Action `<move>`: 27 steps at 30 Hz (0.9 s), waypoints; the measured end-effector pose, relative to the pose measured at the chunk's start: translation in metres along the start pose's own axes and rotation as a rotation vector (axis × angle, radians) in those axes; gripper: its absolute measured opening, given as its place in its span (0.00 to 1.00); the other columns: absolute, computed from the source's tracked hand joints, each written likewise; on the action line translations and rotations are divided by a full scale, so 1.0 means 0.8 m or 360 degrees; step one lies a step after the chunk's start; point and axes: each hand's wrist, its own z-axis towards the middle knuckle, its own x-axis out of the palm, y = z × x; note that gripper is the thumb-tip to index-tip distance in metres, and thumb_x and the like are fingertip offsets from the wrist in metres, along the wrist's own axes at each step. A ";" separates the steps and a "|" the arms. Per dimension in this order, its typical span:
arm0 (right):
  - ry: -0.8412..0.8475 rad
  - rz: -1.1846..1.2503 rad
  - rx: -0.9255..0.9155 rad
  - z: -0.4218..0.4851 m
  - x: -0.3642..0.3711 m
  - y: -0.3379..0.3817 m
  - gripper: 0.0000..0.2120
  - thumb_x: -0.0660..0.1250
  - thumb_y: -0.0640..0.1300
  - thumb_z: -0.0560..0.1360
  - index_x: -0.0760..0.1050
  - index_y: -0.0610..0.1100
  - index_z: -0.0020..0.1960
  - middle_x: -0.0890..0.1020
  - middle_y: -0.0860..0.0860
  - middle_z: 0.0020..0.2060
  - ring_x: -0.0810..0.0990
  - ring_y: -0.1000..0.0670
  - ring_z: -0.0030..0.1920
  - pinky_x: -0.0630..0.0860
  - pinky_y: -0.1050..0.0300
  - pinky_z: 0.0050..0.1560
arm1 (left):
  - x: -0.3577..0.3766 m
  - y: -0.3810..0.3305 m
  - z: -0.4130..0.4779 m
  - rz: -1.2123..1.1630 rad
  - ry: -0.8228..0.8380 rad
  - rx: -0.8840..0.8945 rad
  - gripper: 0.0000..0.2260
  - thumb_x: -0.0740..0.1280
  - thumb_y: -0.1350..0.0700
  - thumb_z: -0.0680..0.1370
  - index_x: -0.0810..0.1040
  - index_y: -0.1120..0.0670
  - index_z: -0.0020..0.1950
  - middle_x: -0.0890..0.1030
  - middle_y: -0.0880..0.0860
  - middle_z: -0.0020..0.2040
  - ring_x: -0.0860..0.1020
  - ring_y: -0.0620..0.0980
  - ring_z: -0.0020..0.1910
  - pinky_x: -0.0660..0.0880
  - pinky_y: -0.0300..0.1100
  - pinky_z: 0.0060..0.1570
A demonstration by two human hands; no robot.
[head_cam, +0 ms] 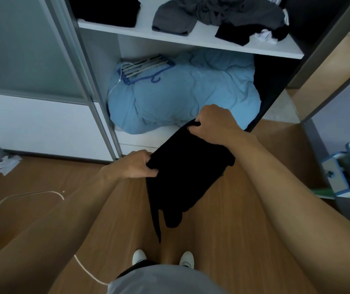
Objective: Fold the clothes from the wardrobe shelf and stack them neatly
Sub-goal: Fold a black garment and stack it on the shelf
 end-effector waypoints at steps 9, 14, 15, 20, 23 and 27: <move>0.0300 0.0457 -0.0169 -0.012 -0.005 -0.008 0.24 0.71 0.44 0.75 0.67 0.39 0.25 0.68 0.45 0.23 0.65 0.53 0.24 0.59 0.59 0.27 | -0.005 0.029 0.010 0.0211 -0.0313 -0.0188 0.04 0.70 0.52 0.75 0.78 0.50 0.41 0.73 0.49 0.48 0.72 0.52 0.59 0.69 0.41 0.54; 0.0329 0.0518 -0.0157 -0.008 -0.015 -0.004 0.24 0.69 0.41 0.74 0.61 0.42 0.24 0.65 0.47 0.22 0.62 0.52 0.24 0.58 0.53 0.28 | -0.019 0.012 0.000 -0.0593 -0.0482 0.0081 0.16 0.61 0.66 0.79 0.85 0.51 0.57 0.77 0.52 0.64 0.74 0.49 0.65 0.68 0.48 0.71; 0.0309 0.0524 -0.0146 -0.006 -0.017 -0.004 0.25 0.69 0.41 0.74 0.60 0.43 0.24 0.63 0.48 0.22 0.61 0.52 0.23 0.57 0.53 0.28 | -0.022 0.008 -0.003 -0.0698 -0.0564 0.0107 0.18 0.59 0.67 0.79 0.85 0.51 0.56 0.79 0.53 0.61 0.77 0.49 0.62 0.70 0.50 0.69; 0.0181 0.0540 -0.0050 0.001 -0.023 -0.003 0.26 0.68 0.43 0.75 0.57 0.45 0.25 0.61 0.49 0.22 0.59 0.52 0.23 0.56 0.55 0.28 | -0.026 0.008 -0.004 -0.0724 -0.0883 0.0062 0.17 0.60 0.66 0.80 0.85 0.48 0.51 0.78 0.56 0.52 0.78 0.52 0.55 0.72 0.42 0.61; 0.0091 0.0427 -0.0007 0.006 -0.021 0.005 0.26 0.68 0.46 0.74 0.55 0.46 0.26 0.58 0.52 0.21 0.57 0.54 0.22 0.55 0.58 0.27 | -0.022 0.005 0.000 -0.0619 -0.0939 0.0104 0.15 0.63 0.64 0.80 0.84 0.47 0.50 0.76 0.54 0.48 0.77 0.46 0.50 0.70 0.34 0.51; -0.0033 0.0225 0.0016 0.017 -0.017 0.026 0.25 0.68 0.49 0.73 0.55 0.46 0.27 0.59 0.53 0.21 0.59 0.53 0.22 0.55 0.56 0.28 | -0.008 -0.026 0.014 -0.0559 -0.0907 0.0142 0.06 0.70 0.52 0.78 0.84 0.47 0.53 0.74 0.45 0.45 0.75 0.41 0.49 0.67 0.28 0.48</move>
